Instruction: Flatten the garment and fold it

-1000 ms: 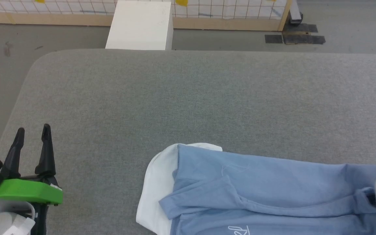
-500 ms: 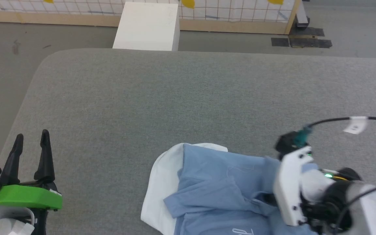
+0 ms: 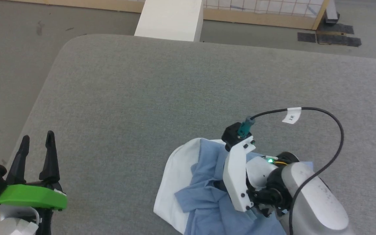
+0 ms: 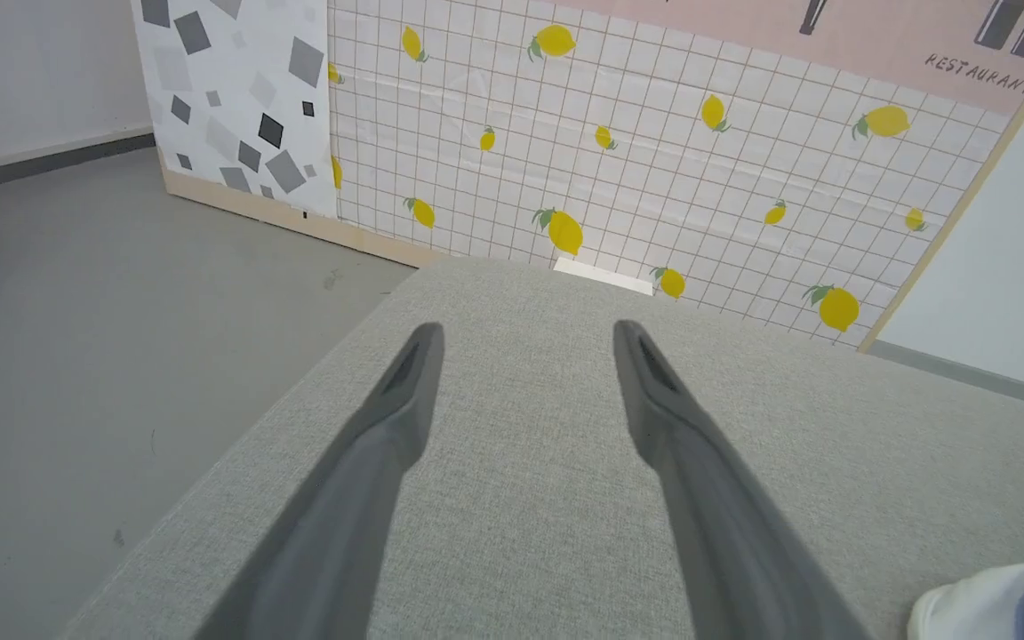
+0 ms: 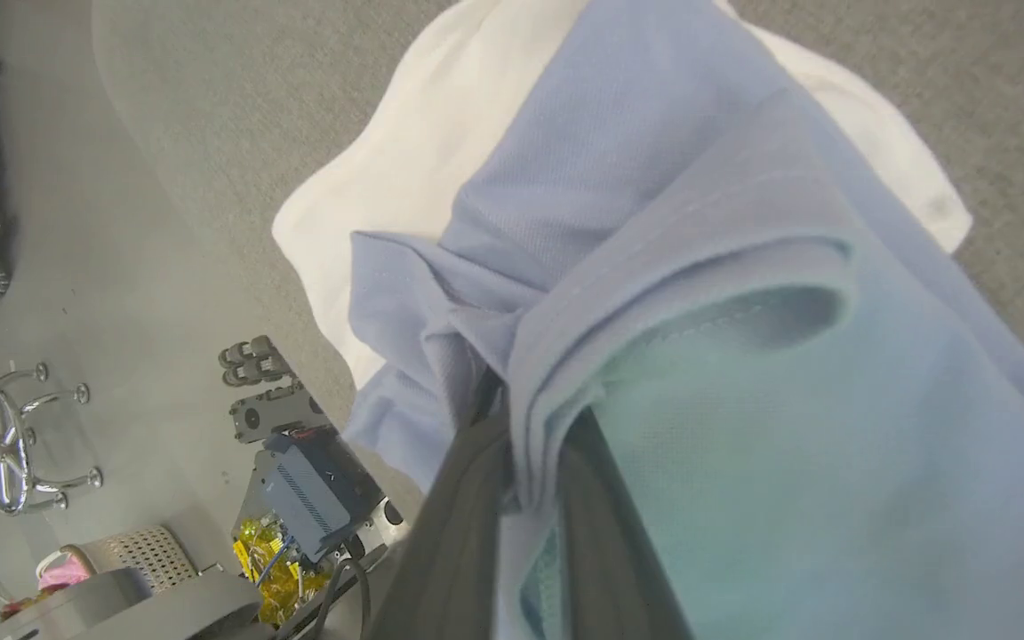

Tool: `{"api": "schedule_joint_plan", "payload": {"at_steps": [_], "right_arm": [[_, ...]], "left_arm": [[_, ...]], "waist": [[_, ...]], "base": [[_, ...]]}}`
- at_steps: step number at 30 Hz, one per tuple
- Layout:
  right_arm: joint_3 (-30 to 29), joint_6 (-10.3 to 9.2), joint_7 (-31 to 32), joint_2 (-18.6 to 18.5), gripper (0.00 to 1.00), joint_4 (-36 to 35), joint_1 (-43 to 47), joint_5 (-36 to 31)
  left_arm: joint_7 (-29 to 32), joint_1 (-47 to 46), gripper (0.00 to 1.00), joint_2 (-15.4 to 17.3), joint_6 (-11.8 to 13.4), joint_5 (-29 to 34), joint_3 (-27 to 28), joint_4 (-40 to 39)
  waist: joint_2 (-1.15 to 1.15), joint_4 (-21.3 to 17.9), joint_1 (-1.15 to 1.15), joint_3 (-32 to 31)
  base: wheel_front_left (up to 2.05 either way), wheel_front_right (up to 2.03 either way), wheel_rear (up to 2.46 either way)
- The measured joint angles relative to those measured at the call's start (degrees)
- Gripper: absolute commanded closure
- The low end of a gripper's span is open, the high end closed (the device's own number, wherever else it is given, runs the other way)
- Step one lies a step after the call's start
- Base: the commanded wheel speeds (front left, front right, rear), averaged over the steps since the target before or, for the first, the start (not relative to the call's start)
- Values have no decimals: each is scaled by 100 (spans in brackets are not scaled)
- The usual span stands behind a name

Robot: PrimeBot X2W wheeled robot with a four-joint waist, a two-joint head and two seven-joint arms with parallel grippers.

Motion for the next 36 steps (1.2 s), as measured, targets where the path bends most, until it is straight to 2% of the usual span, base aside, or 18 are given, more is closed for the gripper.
{"api": "schedule_joint_plan", "payload": {"at_steps": [8,9,10,14,19,23,30,36], "right_arm": [[296,1,-725,11,99,1084,-320,108],[345,1,-810,11,88,1139,-358,167],[401,1,-858,10,0,1174,-387,222],[765,0,-1005,10,0,1159,-523,698],[1329,0,-1261,11,0,742,-769,1445],[1506,0,-1535,29,0,506,-965,1556],[913,0,-2464,-13,0,-114,-1077,1343],[-122,0,-3769,-453,0,-939,-1013,881]], "left_arm": [[-1,-59,0,-44,-67,-8,-32,115],[-1,-59,0,-46,-68,-8,-32,127],[-1,-60,0,-47,-70,-7,-37,136],[-1,-63,0,-56,-88,12,-77,158],[-1,-63,0,-78,-90,43,-140,168],[1,-56,0,-81,-76,54,-168,158],[27,-37,0,-81,19,247,-253,38],[25,-8,0,-97,123,354,-237,-111]], "waist": [[0,165,0,104],[0,162,0,101],[0,157,0,94],[0,101,0,39],[0,1,0,-100],[0,-104,0,-239],[0,-363,0,-488],[0,-639,0,-667]], "base": [[0,0,0],[0,0,0],[0,0,0],[0,0,0],[0,0,0],[0,0,0],[0,0,0],[0,0,0]]}}
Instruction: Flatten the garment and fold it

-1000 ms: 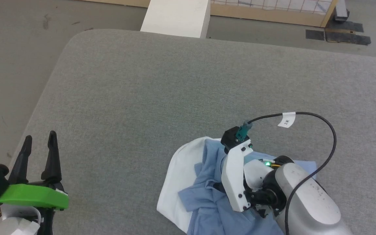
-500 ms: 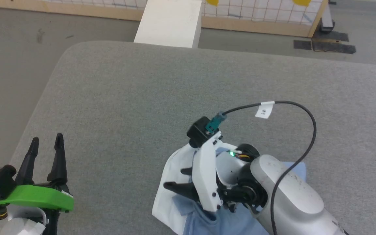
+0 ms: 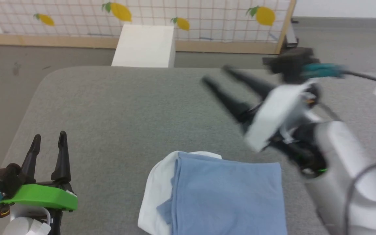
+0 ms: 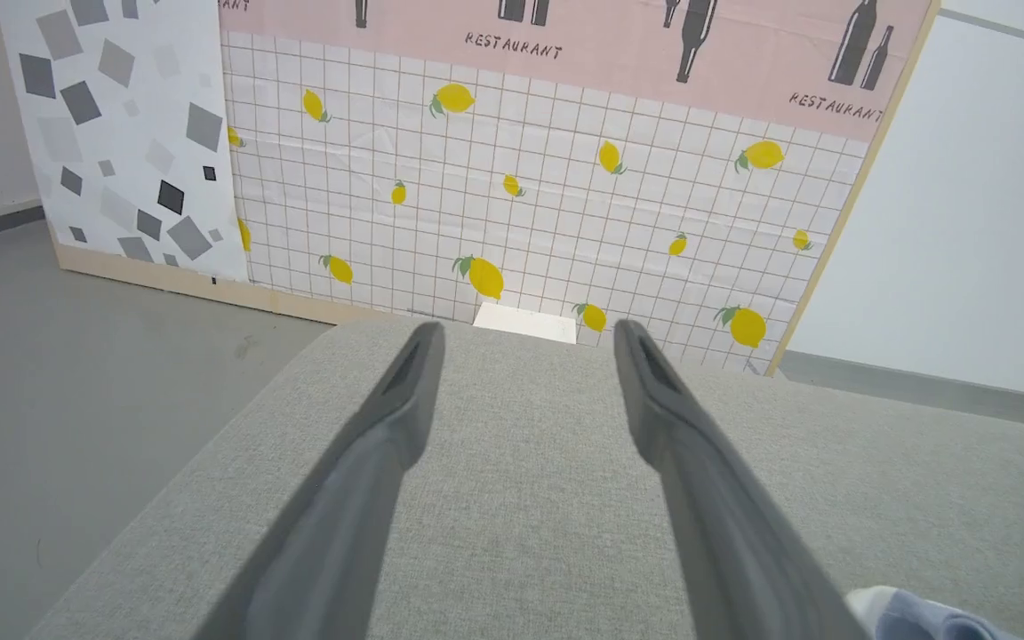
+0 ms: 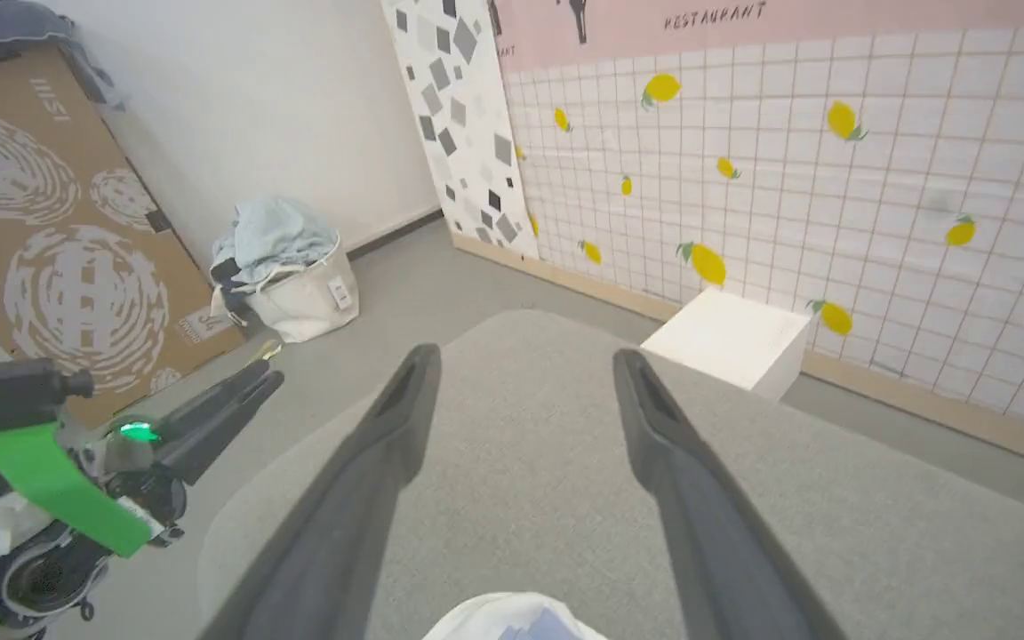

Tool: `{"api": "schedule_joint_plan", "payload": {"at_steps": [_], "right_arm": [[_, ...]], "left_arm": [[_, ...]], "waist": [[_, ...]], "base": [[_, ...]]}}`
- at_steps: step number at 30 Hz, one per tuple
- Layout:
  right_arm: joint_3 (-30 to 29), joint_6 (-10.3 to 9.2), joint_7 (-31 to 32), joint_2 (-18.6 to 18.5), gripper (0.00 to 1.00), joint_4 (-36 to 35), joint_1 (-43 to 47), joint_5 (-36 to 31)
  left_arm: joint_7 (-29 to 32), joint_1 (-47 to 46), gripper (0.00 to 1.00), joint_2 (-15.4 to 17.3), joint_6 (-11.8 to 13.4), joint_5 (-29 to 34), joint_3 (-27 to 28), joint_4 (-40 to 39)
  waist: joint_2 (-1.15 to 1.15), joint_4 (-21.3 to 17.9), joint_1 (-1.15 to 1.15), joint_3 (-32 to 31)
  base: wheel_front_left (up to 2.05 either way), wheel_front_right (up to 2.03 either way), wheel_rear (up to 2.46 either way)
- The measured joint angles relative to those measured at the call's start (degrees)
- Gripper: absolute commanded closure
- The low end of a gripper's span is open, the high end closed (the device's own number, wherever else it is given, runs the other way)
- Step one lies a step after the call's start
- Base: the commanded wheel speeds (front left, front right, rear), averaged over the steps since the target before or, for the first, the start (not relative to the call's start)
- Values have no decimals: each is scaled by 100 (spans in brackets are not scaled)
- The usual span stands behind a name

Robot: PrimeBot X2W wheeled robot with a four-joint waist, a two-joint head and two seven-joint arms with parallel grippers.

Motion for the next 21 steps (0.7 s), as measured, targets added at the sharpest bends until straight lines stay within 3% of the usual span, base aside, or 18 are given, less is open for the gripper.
{"api": "schedule_joint_plan", "payload": {"at_steps": [6,13,21], "right_arm": [[-1125,0,-1455,-312,0,-452,532,-597],[-2305,0,-2796,-252,0,-531,1588,-1287],[-3207,0,-3481,130,0,-398,2743,-1763]], "left_arm": [[-2,100,0,-27,100,83,44,-79],[-10,119,0,-129,141,278,-13,-127],[-26,112,0,-192,137,370,-146,11]], "waist": [[0,-267,0,-111],[0,-455,0,-177],[0,-462,0,-187]], "base": [[0,0,0],[0,0,0],[0,0,0]]}}
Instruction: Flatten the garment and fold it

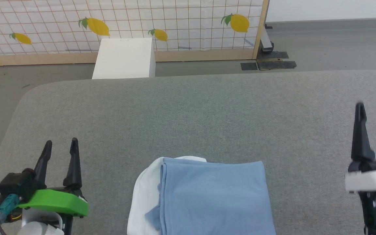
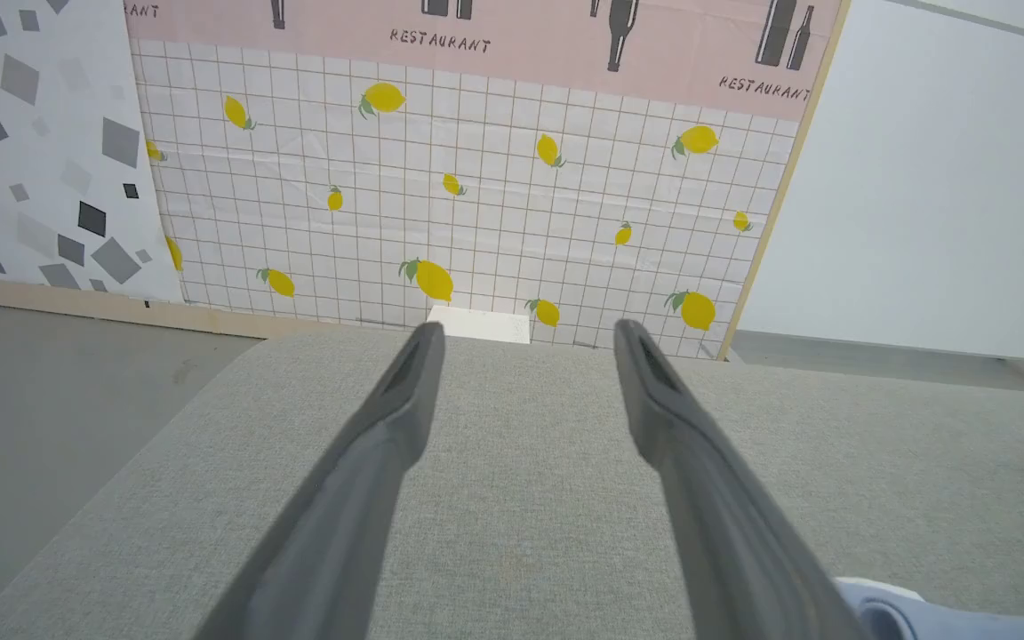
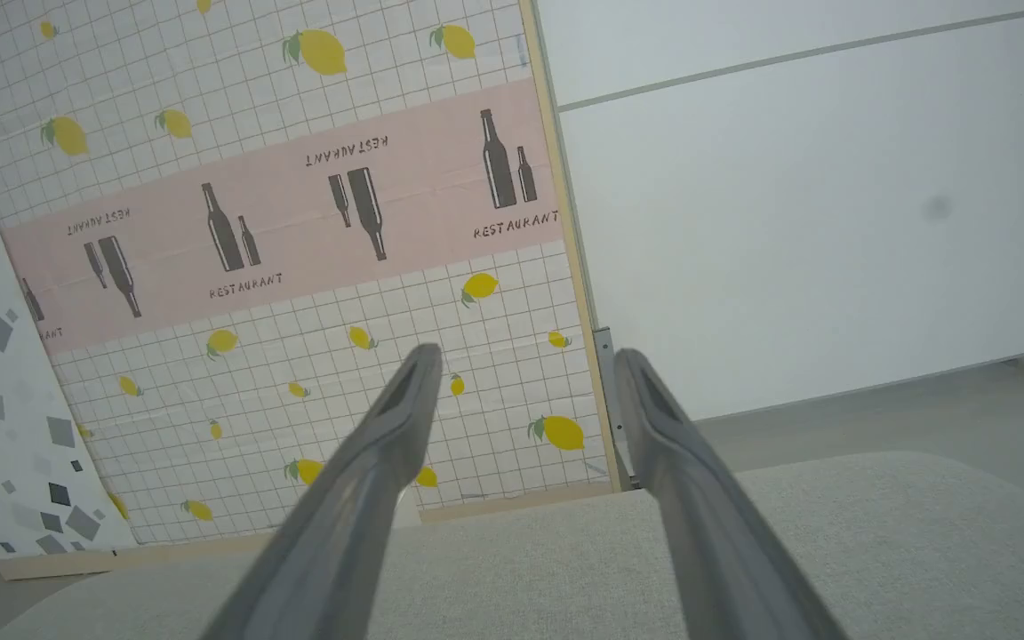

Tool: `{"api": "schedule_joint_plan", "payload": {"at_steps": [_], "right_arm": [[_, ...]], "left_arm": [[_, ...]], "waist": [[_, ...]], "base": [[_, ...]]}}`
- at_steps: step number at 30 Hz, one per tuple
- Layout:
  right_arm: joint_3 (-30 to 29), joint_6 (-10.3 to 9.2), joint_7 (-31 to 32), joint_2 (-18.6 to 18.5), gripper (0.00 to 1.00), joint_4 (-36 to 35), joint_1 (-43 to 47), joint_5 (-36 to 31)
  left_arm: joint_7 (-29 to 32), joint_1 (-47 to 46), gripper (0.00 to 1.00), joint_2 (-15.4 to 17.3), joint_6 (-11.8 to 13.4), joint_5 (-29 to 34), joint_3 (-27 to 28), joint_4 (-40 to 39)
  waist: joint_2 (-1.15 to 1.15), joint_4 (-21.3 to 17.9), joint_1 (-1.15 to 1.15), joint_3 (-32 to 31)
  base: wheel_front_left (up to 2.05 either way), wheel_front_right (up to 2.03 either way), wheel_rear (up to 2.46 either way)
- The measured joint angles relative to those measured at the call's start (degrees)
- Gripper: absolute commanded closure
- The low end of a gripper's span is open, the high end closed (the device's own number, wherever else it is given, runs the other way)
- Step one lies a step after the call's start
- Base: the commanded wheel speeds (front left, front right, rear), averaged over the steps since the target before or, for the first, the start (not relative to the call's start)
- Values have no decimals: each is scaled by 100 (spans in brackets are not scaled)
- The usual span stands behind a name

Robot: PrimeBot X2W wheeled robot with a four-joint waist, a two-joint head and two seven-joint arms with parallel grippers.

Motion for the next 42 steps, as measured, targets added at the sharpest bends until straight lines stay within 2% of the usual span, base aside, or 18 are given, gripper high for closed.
{"api": "schedule_joint_plan", "payload": {"at_steps": [9,16,24,42], "right_arm": [[-120,0,-164,258,0,301,519,-554],[-69,0,92,304,0,488,547,-716],[63,0,494,323,0,591,599,-773],[108,0,594,327,0,597,604,-767]], "left_arm": [[41,-6,0,13,9,241,-225,321],[52,-16,0,11,4,252,-309,519],[49,-16,0,3,5,249,-314,628],[45,-20,0,11,26,247,-368,653]], "waist": [[0,34,0,40],[0,43,0,40],[0,57,0,15],[0,90,0,-19]], "base": [[0,0,0],[0,0,0],[0,0,0],[0,0,0]]}}
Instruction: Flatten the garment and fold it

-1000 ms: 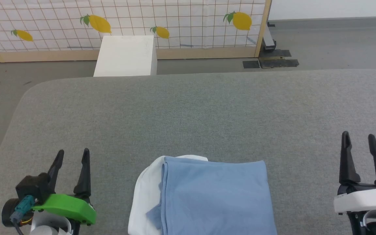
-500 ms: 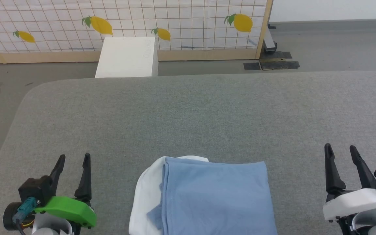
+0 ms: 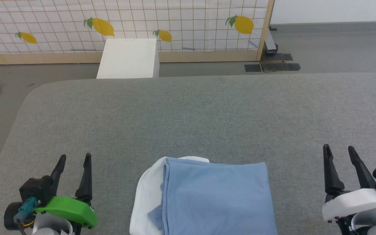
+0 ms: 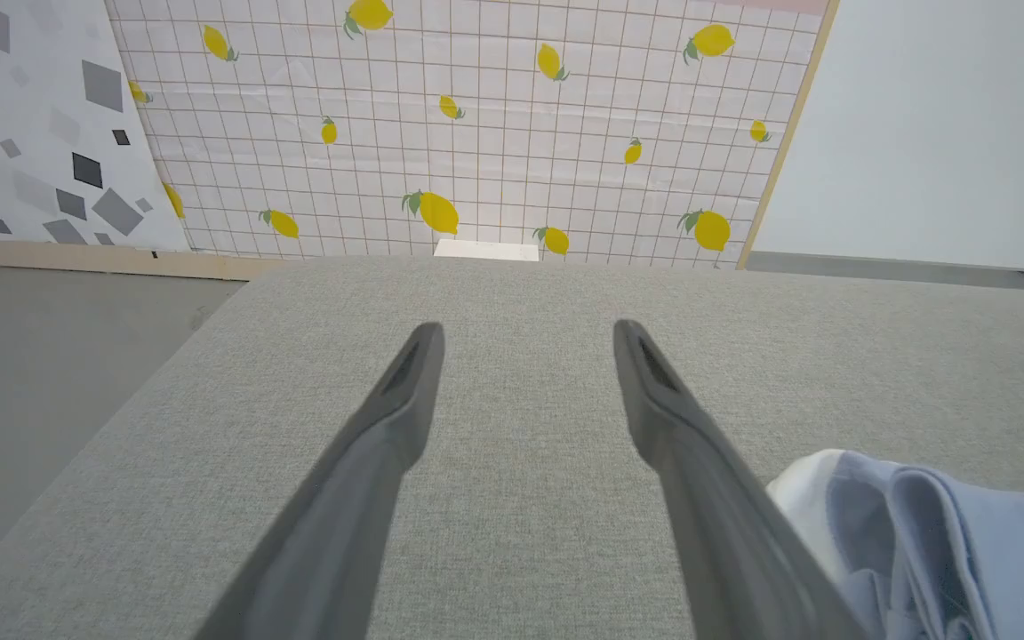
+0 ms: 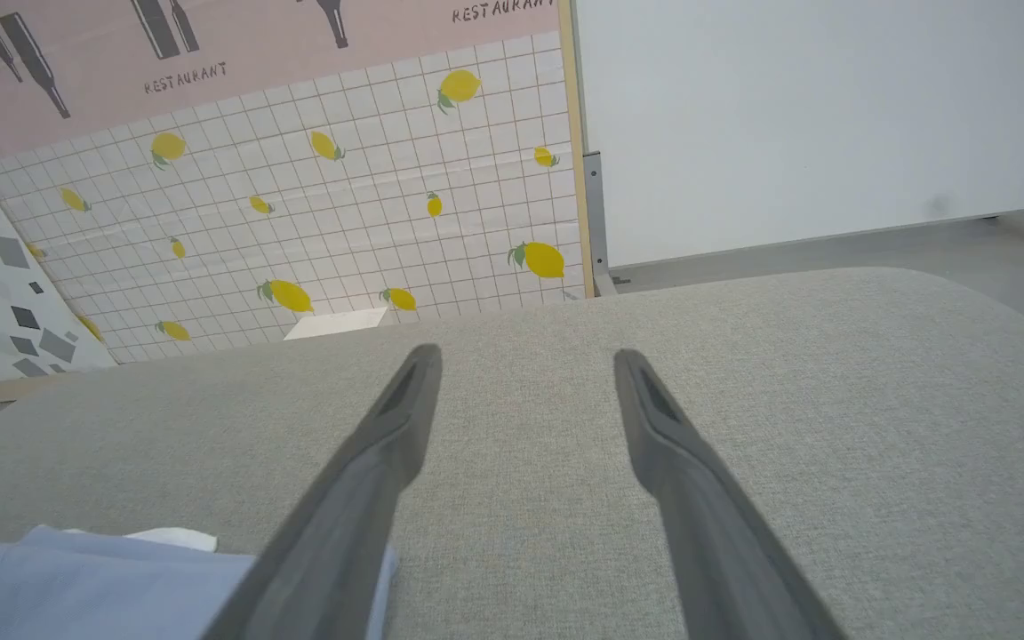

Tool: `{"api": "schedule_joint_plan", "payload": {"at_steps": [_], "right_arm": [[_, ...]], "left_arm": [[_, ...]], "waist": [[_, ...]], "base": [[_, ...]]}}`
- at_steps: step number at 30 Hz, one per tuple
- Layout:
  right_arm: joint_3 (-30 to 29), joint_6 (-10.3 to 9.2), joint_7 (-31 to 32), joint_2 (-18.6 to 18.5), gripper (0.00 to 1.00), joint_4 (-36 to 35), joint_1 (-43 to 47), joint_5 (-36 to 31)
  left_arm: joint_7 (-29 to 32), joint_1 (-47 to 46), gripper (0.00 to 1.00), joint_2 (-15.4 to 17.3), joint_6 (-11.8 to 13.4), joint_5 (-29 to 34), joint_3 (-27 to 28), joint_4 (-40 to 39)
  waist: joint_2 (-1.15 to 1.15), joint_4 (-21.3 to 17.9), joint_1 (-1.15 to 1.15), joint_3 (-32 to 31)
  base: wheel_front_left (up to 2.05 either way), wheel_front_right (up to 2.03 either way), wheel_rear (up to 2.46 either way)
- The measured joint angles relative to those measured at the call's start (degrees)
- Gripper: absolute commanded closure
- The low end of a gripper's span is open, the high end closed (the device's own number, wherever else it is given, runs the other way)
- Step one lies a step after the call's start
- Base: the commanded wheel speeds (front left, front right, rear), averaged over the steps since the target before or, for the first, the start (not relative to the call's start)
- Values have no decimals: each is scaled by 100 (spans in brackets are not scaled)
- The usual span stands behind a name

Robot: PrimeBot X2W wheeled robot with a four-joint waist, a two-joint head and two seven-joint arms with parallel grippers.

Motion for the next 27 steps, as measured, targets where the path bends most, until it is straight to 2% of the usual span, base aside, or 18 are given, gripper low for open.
{"api": "schedule_joint_plan", "payload": {"at_steps": [12,17,21,27], "right_arm": [[58,0,26,2,0,59,0,1],[27,0,310,5,0,29,-20,2],[116,0,1423,1,0,-141,-328,248],[721,0,4091,10,0,-493,-901,270]], "left_arm": [[1,1,0,9,21,-43,-38,-8],[1,1,0,16,26,-60,-37,-24],[0,2,0,76,57,-66,12,-124],[-2,4,0,126,86,-74,96,-345]], "waist": [[0,-10,0,-18],[0,-2,0,12],[0,-16,0,76],[0,15,0,252]], "base": [[0,0,0],[0,0,0],[0,0,0],[0,0,0]]}}
